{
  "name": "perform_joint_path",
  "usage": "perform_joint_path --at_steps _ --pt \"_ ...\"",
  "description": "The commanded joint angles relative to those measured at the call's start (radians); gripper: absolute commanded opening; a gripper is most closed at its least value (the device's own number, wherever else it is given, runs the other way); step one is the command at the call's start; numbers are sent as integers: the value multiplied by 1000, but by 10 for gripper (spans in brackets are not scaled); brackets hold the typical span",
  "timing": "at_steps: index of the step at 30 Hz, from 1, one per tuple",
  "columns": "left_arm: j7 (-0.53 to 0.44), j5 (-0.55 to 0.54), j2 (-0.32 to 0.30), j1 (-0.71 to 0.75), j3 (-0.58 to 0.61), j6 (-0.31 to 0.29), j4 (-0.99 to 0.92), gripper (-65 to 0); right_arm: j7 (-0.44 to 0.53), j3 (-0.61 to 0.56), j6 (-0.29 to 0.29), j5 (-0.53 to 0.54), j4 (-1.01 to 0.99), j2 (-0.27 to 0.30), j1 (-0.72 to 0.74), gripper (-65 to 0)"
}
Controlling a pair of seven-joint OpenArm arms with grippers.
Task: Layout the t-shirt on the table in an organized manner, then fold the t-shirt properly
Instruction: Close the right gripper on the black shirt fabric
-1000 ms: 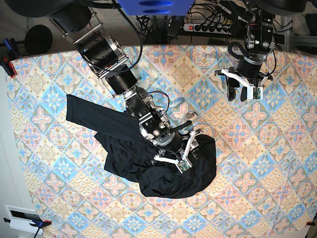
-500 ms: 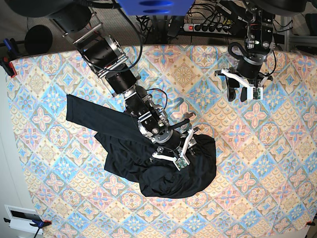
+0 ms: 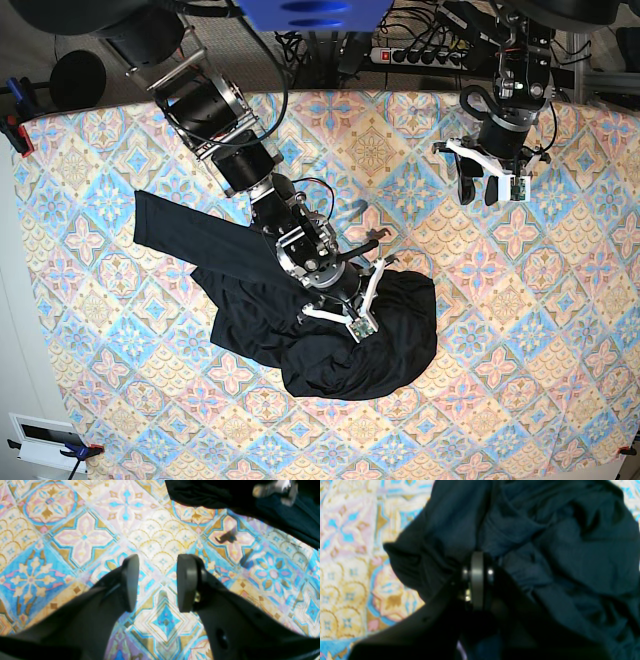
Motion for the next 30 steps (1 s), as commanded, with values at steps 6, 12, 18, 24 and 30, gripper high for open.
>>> perform_joint_path --at_steps 6,12,18,24,30 --pt "-27 -3 -10 -2 -6 -2 14 -407 28 7 -4 3 29 -12 40 -650" --pt "-27 4 -10 -5 -6 -2 14 -407 -24 7 -6 3 169 -9 42 -650" --pt "-27 4 -10 -7 -6 -2 14 -407 -136 8 -7 -106 336 -7 48 -650" --pt "-27 5 -10 -7 -6 -2 12 -407 -196 8 -7 -298 357 -7 45 -650" --pt "-24 7 -10 -8 -6 -2 6 -407 -202 7 -6 -312 360 -10 31 -540"
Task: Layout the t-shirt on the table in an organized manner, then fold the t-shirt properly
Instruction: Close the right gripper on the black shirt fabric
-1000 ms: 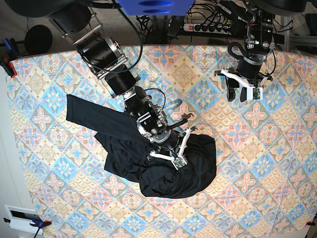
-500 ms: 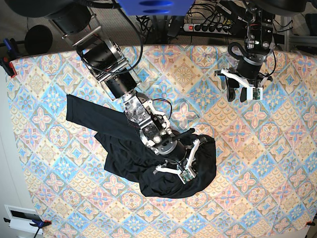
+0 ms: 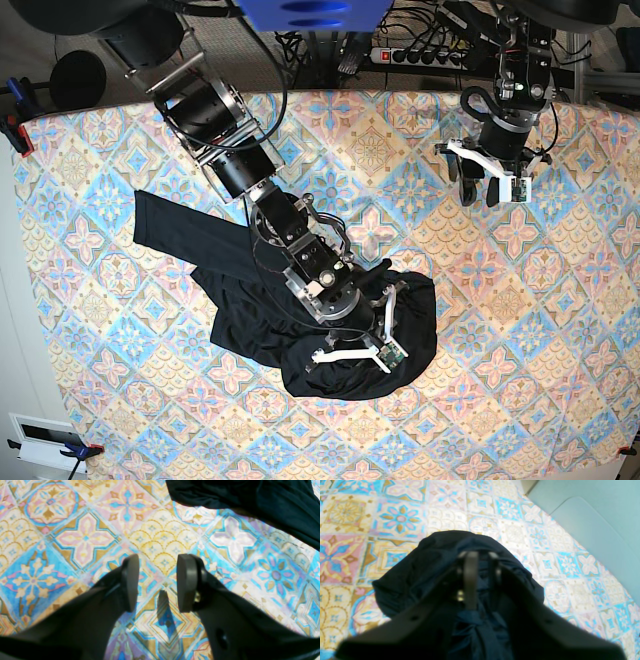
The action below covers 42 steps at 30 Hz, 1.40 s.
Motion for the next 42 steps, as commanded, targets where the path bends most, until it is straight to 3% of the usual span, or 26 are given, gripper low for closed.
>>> perform_joint_path --at_steps 1,5,9,19,28,38,42 --pt "-24 3 -9 -2 -5 -2 5 -407 18 3 -6 1 21 -11 10 -507" --pt "-21 3 -9 -4 -5 -2 4 -407 -18 -3 2 1 21 -11 -46 -420" --pt "-21 3 -9 -4 -5 -2 4 -407 -9 -5 2 -1 29 -13 -99 -391" --pt "-21 3 -9 -4 -4 -2 4 -407 7 -5 2 1 21 -13 -105 -390" --pt "-20 -2 -9 -4 -5 -2 4 -407 139 -5 0 1 -188 -28 -27 -390" --pt "-20 -3 -9 -4 -4 -2 4 -407 222 -5 -3 1 -311 -28 17 -390" --pt "-20 -2 -9 -4 -4 -2 4 -407 237 -55 -6 2 -350 -28 51 -390"
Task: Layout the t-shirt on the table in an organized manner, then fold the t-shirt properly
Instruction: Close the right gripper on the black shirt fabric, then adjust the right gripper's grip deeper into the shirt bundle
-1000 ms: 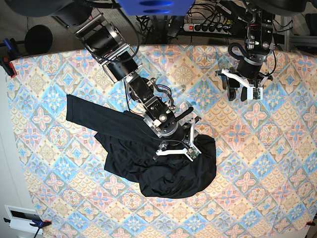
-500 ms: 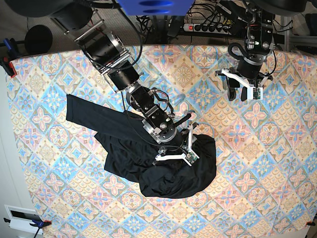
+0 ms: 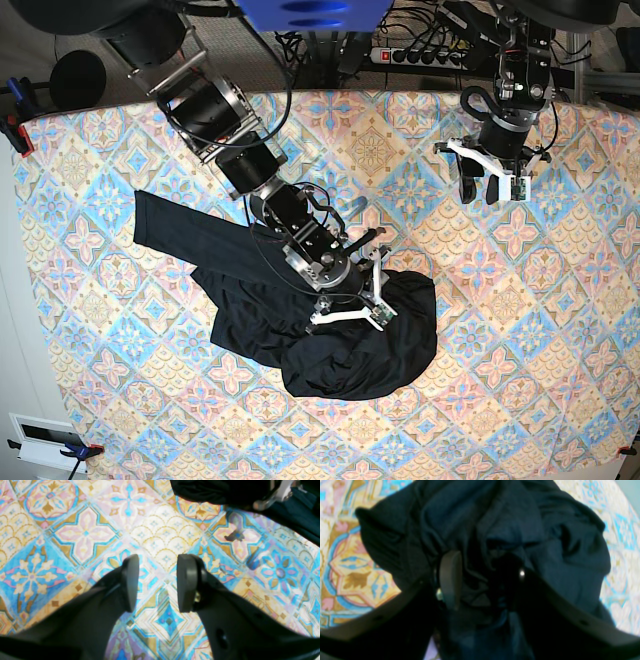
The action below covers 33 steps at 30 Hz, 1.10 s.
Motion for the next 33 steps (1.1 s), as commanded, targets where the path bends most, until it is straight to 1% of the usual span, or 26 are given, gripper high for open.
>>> perform_joint_path --at_steps 1,4,13,17,19,23,25,33 --pt "-23 0 -10 -4 -4 -2 17 -407 33 -10 -10 2 10 -13 43 -390" --pt "-23 0 -10 -4 -4 -2 17 -407 33 -30 -10 2 -1 -13 62 -390" --pt "-23 1 -10 -2 -4 -2 17 -407 34 -25 -10 4 -30 -13 78 -390" --pt "-23 1 -10 -2 -4 -2 17 -407 54 -25 -10 4 -36 -13 80 -395" --pt "-23 1 -10 -2 -4 -2 17 -407 53 -25 -10 4 -36 -13 86 -431" --pt "-23 1 -10 -2 -4 -2 17 -407 53 -23 -10 4 -38 -13 92 -580" --pt "-23 1 -10 -2 -4 -2 17 -407 53 -22 -10 4 -38 -13 94 -643" --pt "-23 1 -10 -2 -4 -2 17 -407 47 -22 -10 4 -36 -13 109 -650"
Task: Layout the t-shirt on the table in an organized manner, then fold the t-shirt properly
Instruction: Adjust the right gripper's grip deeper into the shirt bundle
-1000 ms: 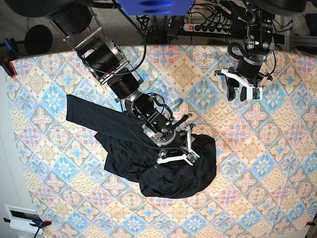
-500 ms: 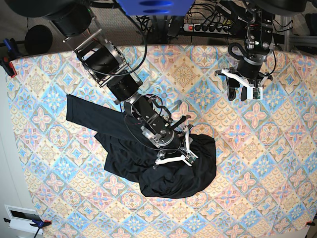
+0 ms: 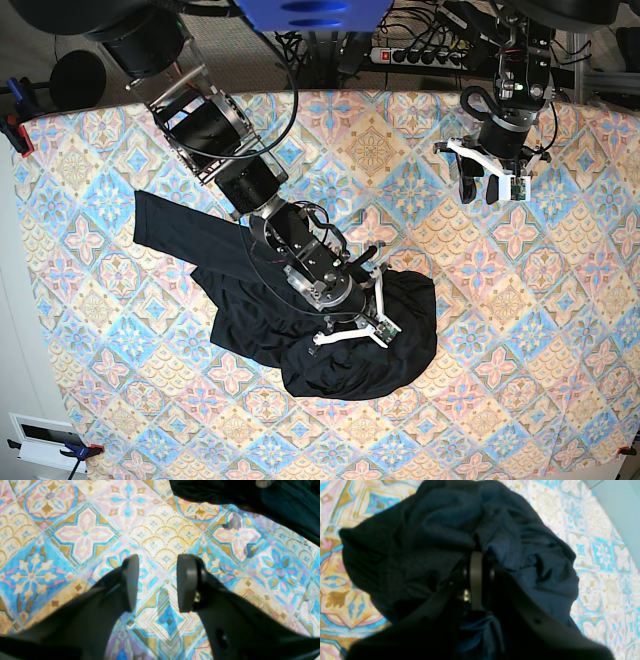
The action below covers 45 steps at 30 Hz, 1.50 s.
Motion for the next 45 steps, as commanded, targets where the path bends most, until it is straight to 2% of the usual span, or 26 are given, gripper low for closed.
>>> perform_joint_path --at_steps 1,21,26,31,36,45 --pt "-23 0 -10 -2 -4 -2 17 -407 21 5 -10 4 17 -10 32 -650" --pt "-23 3 -10 -2 -6 -2 15 -407 18 5 -7 4 21 -10 75 -650" --pt "-26 3 -10 -4 -6 -2 2 -407 -29 7 -5 2 24 -10 108 -650" --pt "-29 2 -10 -4 -6 -2 -26 -407 -31 7 -5 4 58 -10 109 -650" --pt "-29 0 -10 -4 -6 -2 -38 -407 -56 7 -5 4 63 -10 109 -603" --pt "-30 0 -10 -4 -6 -2 -38 -407 -51 7 -5 4 58 -10 108 -605"
